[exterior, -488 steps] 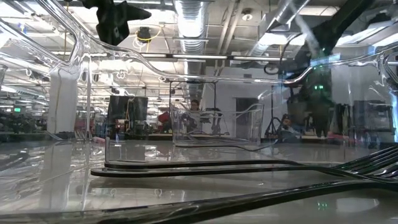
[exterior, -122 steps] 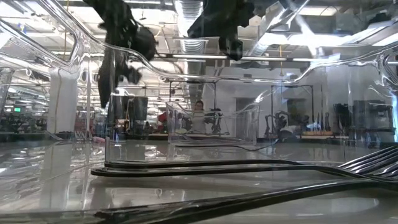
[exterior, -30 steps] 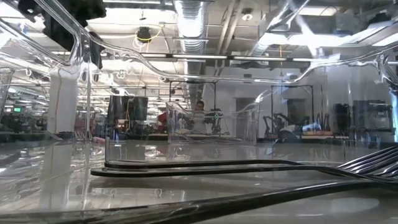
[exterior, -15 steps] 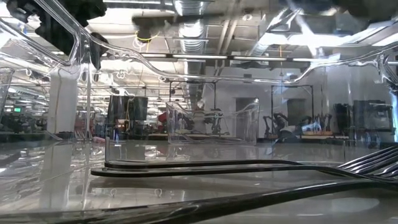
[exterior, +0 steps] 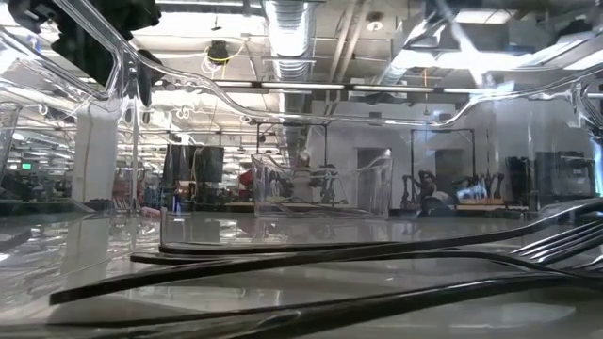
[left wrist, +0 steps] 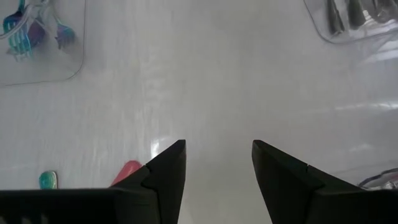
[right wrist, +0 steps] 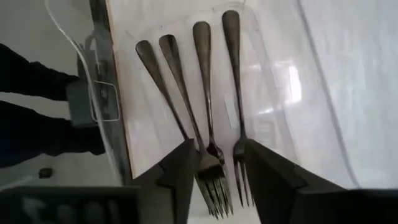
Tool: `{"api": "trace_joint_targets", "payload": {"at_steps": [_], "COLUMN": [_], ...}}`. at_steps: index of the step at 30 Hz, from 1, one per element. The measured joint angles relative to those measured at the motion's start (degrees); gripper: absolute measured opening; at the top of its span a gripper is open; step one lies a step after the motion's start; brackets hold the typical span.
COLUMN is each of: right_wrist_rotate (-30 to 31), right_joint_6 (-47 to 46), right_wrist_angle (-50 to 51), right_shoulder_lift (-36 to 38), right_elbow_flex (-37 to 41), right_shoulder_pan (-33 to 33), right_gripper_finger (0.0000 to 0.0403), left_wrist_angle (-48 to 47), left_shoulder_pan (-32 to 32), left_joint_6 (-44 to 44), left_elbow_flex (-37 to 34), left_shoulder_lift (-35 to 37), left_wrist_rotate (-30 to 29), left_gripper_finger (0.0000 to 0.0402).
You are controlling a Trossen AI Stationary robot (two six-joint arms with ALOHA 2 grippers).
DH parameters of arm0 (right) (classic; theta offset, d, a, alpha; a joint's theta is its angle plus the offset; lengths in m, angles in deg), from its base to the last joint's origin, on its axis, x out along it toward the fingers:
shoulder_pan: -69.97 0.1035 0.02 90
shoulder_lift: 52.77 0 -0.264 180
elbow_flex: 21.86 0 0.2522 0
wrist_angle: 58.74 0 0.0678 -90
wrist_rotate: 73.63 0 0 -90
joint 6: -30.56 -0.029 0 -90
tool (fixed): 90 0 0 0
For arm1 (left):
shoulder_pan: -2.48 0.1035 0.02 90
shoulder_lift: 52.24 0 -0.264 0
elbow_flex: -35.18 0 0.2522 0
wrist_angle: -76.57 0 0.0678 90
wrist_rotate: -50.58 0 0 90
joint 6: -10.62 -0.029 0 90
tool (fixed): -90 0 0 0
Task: Sort silverware by color (type)
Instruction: Put the pink fork into the bottom left transparent bin
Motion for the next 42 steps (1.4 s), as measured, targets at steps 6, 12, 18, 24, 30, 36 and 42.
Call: {"api": "trace_joint_targets", "payload": {"at_steps": [6,12,18,24,30,36,42], "right_wrist_rotate": [-1.41,-1.28,0.46,3.34,3.54,3.54,5.2], "right_joint_6": [2.23,7.05,10.14,13.08,17.75,19.61,20.95], "right_wrist_angle": [10.91,18.19,26.64,29.24,30.11,32.67,33.14], "right_shoulder_lift": [0.46,4.66,10.08,15.01,18.34,20.72,21.75], "right_elbow_flex": [-7.09,-9.15,-9.12,-9.12,-9.12,-9.1,-9.1], "right_shoulder_pan": [-1.68,-3.7,-5.99,-6.9,-8.89,-10.11,-9.94], "right_gripper_finger": [0.019,0.0179,0.0154,0.0138,0.0134,0.0134,0.0134], "left_wrist_angle": [-0.35,-2.16,-1.41,-1.1,-2.82,-8.87,-13.04], "left_shoulder_pan": [1.22,13.21,25.55,28.17,28.15,27.82,27.58], "left_joint_6": [3.25,2.81,-3.39,-5.14,-6.42,-5.88,-6.34], "left_elbow_flex": [0.0,0.03,1.07,7.2,15.04,19.3,20.48], "left_shoulder_lift": [-0.02,-6.4,-23.1,-38.18,-49.0,-57.11,-58.61], "left_wrist_rotate": [-7.05,-9.44,-5.65,-17.04,-22.74,-28.18,-32.54], "left_gripper_finger": [0.0169,0.0169,0.0169,0.0169,0.0169,0.0169,0.0169]}}
